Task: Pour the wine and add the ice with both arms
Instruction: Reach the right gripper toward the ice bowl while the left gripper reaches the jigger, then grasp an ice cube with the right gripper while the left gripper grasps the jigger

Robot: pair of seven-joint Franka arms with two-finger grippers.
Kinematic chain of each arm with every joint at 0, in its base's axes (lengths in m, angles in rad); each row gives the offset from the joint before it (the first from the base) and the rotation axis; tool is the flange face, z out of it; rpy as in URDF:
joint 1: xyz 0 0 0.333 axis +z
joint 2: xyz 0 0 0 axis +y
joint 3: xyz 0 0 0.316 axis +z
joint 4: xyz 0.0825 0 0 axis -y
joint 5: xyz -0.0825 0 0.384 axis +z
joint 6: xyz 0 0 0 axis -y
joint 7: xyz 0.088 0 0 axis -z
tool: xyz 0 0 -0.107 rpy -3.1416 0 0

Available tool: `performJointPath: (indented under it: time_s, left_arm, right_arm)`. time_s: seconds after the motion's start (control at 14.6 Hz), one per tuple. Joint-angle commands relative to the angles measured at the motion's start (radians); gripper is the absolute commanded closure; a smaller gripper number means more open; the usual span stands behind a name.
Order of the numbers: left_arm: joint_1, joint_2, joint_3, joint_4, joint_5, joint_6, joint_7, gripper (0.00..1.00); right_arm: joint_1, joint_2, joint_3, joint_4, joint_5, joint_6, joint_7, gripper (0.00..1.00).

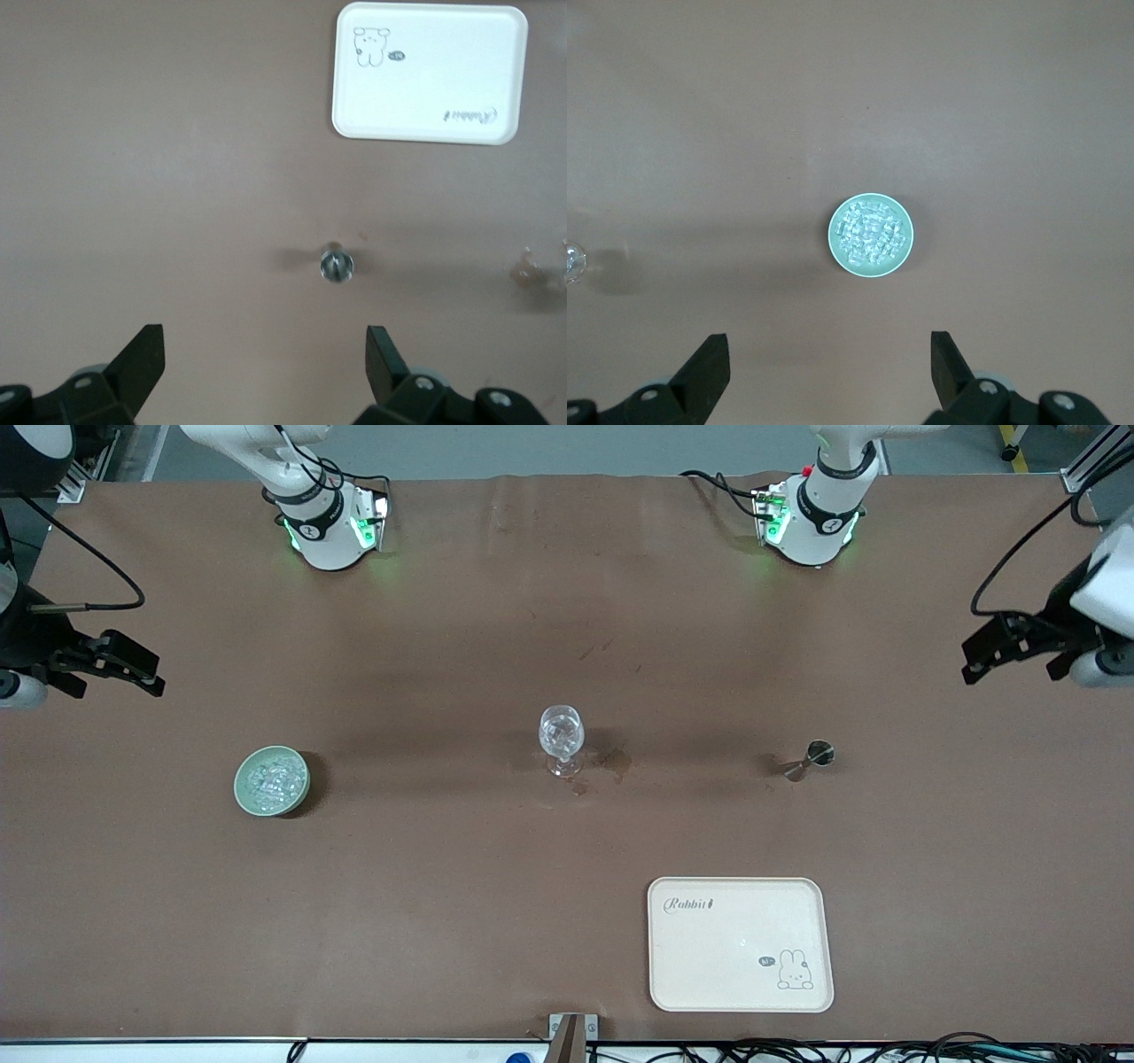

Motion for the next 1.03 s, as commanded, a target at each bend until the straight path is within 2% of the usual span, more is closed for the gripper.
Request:
performJointPath:
  time_s: [0.0,0.21,0.55,0.82,0.96]
  left_arm:
    - [0.003,0.108,-0.003,0.051,0.002,0.025,-0.061,0.0]
    - [0.006,0.17,-0.003,0.051,-0.048,0.027,-0.199,0.0]
    - [0.04,0.276,-0.003,0.016,-0.172,0.065,-0.386,0.0]
    - [0.112,0.371,-0.003,-0.012,-0.399,0.081,-0.506,0.01]
    - [0.158,0.42,-0.003,-0.015,-0.476,0.076,-0.524,0.02]
  right_arm:
    - [-0.01,-0.012,0.002,-0.018,0.008,0.013,-0.014,0.0]
    - [-0.035,-0.011,0.002,-0.069,0.008,0.056,-0.016,0.0]
    - [-0.053,-0.011,0.002,-0.29,0.008,0.286,-0.019,0.0]
    - [-0.052,0.032,0.004,-0.425,0.008,0.472,-0.019,0.01]
    - [-0.053,0.081,0.002,-0.452,0.008,0.535,-0.019,0.01]
